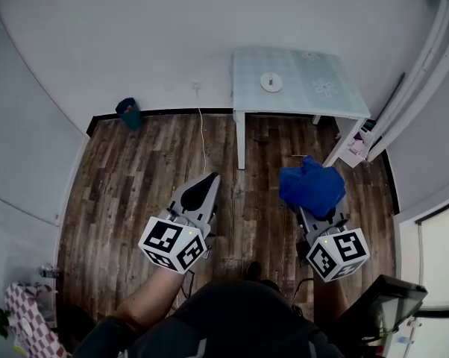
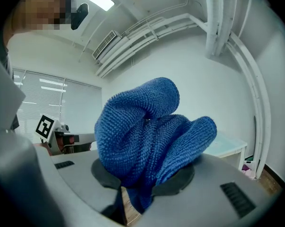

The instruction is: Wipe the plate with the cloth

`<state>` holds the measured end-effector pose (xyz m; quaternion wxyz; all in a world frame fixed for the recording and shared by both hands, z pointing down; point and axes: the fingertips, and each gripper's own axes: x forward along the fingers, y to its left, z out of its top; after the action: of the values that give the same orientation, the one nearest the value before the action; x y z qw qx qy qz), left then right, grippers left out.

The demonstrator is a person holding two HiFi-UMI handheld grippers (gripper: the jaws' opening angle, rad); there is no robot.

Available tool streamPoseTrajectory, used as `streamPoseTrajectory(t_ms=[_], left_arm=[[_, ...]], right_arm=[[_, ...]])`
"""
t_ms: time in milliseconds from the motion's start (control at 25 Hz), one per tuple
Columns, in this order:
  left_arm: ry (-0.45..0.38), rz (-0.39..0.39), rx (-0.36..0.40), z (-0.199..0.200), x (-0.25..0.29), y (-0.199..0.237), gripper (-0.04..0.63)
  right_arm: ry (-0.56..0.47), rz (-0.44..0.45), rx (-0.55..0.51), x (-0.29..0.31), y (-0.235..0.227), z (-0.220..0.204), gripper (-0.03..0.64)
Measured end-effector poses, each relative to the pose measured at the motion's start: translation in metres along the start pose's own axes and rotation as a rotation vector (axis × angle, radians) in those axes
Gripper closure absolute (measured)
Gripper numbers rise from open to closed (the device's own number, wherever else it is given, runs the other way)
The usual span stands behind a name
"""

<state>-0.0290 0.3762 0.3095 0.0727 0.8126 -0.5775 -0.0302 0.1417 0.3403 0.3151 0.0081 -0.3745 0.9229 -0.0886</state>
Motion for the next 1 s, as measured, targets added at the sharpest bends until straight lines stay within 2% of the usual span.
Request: streamPoseTrajectory(t_ms=[200,440,640,1000], left_arm=[[0.035,0.007,0.018,-0.005,0.045,-0.005,0.586],[0.035,-0.007,0.03,-0.001,0.087,-0.005,0.586],[0.048,-0.036,0.03,0.0,0.118,0.015,0.586],[0.004,-0.091,0.027,0.015,0.16,0.063,0.586]], right_arm=[[0.0,0.029,0.004,0.018,-0.039,0.008,0.499],[0.003,0.044,0.025,0.047,-0.076,0.008,0.499],[0.01,0.046,0.025,0.085,-0.087,0.008,0.499],[0.007,0.001,0.008,0.144,-0.103,0.018,0.499]])
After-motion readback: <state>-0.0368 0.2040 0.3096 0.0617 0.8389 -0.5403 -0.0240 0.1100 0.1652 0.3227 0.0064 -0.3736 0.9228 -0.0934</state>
